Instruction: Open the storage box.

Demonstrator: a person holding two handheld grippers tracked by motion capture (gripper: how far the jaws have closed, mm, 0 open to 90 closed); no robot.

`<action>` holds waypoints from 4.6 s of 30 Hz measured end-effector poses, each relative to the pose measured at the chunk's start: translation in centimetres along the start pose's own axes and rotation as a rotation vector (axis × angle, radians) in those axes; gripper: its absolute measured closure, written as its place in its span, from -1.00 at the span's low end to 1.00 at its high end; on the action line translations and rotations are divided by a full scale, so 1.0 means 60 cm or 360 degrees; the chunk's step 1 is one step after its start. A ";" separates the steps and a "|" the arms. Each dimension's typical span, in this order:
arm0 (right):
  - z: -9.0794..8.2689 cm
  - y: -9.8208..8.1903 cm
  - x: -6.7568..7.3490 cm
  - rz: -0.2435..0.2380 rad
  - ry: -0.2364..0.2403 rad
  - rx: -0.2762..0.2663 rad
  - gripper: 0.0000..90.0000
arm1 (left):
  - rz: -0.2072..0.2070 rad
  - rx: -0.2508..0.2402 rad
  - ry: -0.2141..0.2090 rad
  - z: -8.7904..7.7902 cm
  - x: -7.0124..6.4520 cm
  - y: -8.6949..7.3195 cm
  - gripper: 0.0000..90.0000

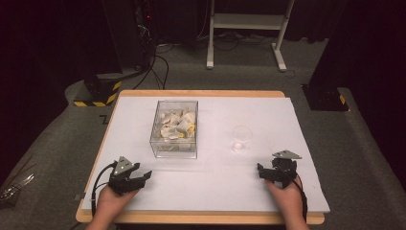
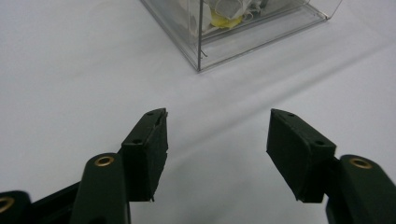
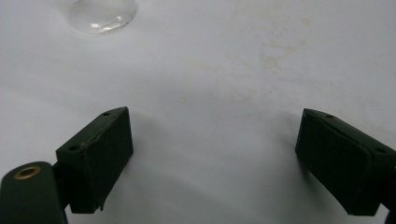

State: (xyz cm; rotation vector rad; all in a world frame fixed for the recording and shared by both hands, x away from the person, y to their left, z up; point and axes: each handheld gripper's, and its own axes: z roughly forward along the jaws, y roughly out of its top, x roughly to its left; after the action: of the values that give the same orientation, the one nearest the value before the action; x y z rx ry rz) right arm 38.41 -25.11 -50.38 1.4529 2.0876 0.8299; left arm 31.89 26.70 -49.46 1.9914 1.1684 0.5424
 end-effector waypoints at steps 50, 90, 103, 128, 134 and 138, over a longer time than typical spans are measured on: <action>0.000 0.000 0.000 -0.0005 -0.0002 -0.0005 -0.75 | 0.0036 -0.0242 -0.0114 0.002 -0.053 0.039 0.00; 0.000 -0.001 0.000 -0.0004 -0.0003 -0.0005 -0.75 | 0.0000 -0.0334 -0.0170 0.054 -0.045 0.108 -0.11; -0.001 -0.001 0.000 -0.0006 -0.0002 -0.0007 -0.74 | -0.0026 -0.0352 -0.0150 0.073 -0.054 0.126 -0.03; -0.001 -0.001 0.001 -0.0007 -0.0003 -0.0008 -0.74 | -0.0031 -0.0378 -0.0169 0.078 -0.057 0.117 0.17; -0.001 -0.001 0.001 -0.0008 -0.0002 -0.0012 -0.74 | -0.0029 -0.0385 -0.0175 0.073 -0.058 0.113 0.19; -0.001 -0.001 0.001 -0.0009 -0.0003 -0.0013 -0.73 | -0.0034 -0.0387 -0.0191 0.070 -0.059 0.110 0.19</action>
State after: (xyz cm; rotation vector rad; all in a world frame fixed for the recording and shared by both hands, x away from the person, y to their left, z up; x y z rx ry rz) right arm 38.31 -25.10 -50.40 1.4422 2.0841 0.8336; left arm 36.59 20.01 -46.92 1.7766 0.9996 0.5204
